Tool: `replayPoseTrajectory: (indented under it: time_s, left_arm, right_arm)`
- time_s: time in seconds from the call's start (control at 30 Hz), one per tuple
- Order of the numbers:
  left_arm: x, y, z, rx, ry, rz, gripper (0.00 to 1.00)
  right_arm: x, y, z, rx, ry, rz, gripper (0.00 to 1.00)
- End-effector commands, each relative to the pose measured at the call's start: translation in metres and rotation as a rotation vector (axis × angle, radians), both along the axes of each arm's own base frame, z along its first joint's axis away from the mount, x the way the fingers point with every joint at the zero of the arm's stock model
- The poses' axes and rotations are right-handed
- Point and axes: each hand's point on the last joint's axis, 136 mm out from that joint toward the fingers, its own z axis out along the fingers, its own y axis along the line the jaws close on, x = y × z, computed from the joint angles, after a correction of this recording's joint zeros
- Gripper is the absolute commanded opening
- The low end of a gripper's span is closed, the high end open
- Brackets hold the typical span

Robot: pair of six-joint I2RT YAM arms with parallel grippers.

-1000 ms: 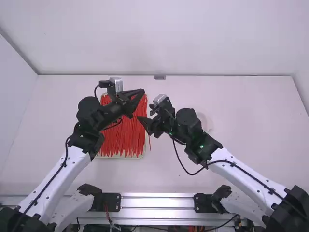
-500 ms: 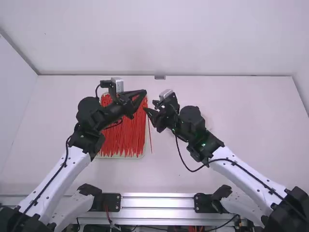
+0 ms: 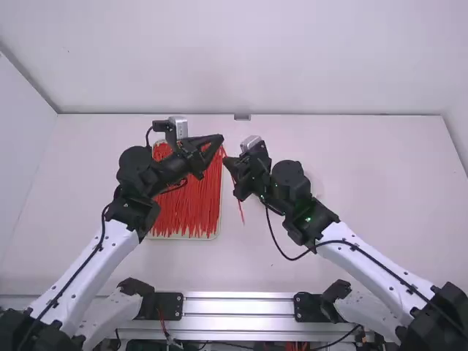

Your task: Fasten the cable tie

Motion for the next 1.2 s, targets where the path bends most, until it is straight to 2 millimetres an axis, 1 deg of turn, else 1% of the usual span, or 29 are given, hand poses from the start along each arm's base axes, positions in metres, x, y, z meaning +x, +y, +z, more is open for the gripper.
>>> replayPoseTrajectory:
  time_s: [0.0,0.07,0.13,0.17,0.23,0.27,0.33,0.37,0.43,0.47,0.53,0.6,0.63,0.7,0.73,0.77,0.8,0.83,0.87,0.9,1.0,1.17]
  left_arm:
    - [-0.003,-0.005,-0.002,0.018,-0.022,-0.019,0.3]
    - [-0.002,-0.002,0.0,0.032,-0.047,-0.015,0.4]
    - [-0.001,0.0,0.0,0.035,-0.052,-0.01,0.41]
    - [0.002,0.005,0.0,0.035,-0.048,0.008,0.42]
    - [0.004,0.009,0.0,0.038,-0.054,0.014,0.46]
    - [0.003,0.01,0.001,0.044,-0.065,0.008,0.5]
    - [-0.002,0.01,0.007,0.063,-0.12,-0.036,0.61]
    - [-0.003,0.01,0.008,0.065,-0.13,-0.043,0.61]
    - [-0.008,0.014,0.016,0.076,-0.189,-0.079,0.71]
    - [-0.008,0.014,0.016,0.076,-0.193,-0.08,0.72]
    - [-0.014,0.018,0.026,0.081,-0.243,-0.115,0.79]
    - [-0.032,0.014,0.039,0.11,-0.341,-0.222,0.82]
    - [-0.038,0.013,0.043,0.116,-0.368,-0.256,0.82]
    - [-0.055,0.008,0.054,0.138,-0.458,-0.364,0.83]
    - [-0.055,0.008,0.054,0.138,-0.458,-0.364,0.83]
    - [-0.063,0.006,0.064,0.147,-0.494,-0.425,0.86]
    - [-0.064,0.004,0.068,0.151,-0.502,-0.446,0.88]
    - [-0.066,0.002,0.073,0.163,-0.513,-0.487,0.93]
    - [-0.066,0.002,0.073,0.163,-0.513,-0.487,0.93]
    - [-0.066,0.0,0.078,0.173,-0.518,-0.523,0.99]
    - [-0.063,-0.007,0.087,0.179,-0.523,-0.582,0.99]
    - [-0.047,-0.023,0.103,0.164,-0.508,-0.641,1.0]
  right_arm:
    - [0.003,0.002,0.014,0.016,-0.027,-0.001,0.0]
    - [0.005,0.0,0.014,0.017,-0.028,-0.009,0.0]
    - [0.006,-0.002,0.016,0.022,-0.031,-0.006,0.0]
    - [0.002,-0.003,0.021,0.023,-0.053,0.041,0.0]
    - [-0.003,-0.004,0.027,0.028,-0.075,0.095,0.0]
    - [-0.004,-0.006,0.029,0.033,-0.083,0.113,0.0]
    - [-0.004,-0.015,0.037,0.053,-0.094,0.144,0.0]
    - [-0.004,-0.016,0.037,0.054,-0.096,0.148,0.0]
    - [-0.006,-0.025,0.045,0.071,-0.112,0.19,0.0]
    - [-0.007,-0.026,0.046,0.072,-0.112,0.194,0.0]
    - [-0.01,-0.034,0.056,0.115,-0.112,0.239,0.0]
    - [-0.012,-0.041,0.067,0.154,-0.128,0.281,0.0]
    - [-0.013,-0.043,0.069,0.163,-0.133,0.291,0.0]
    - [-0.016,-0.051,0.083,0.203,-0.155,0.327,0.0]
    - [-0.016,-0.051,0.083,0.203,-0.155,0.327,0.0]
    - [-0.022,-0.058,0.096,0.235,-0.188,0.377,0.0]
    - [-0.025,-0.061,0.102,0.249,-0.207,0.405,0.0]
    - [-0.028,-0.064,0.109,0.266,-0.227,0.428,0.0]
    - [-0.028,-0.064,0.109,0.266,-0.227,0.428,0.0]
    - [-0.027,-0.065,0.114,0.279,-0.246,0.436,0.0]
    - [-0.027,-0.065,0.12,0.304,-0.267,0.447,0.0]
    - [-0.027,-0.055,0.122,0.341,-0.292,0.49,0.0]
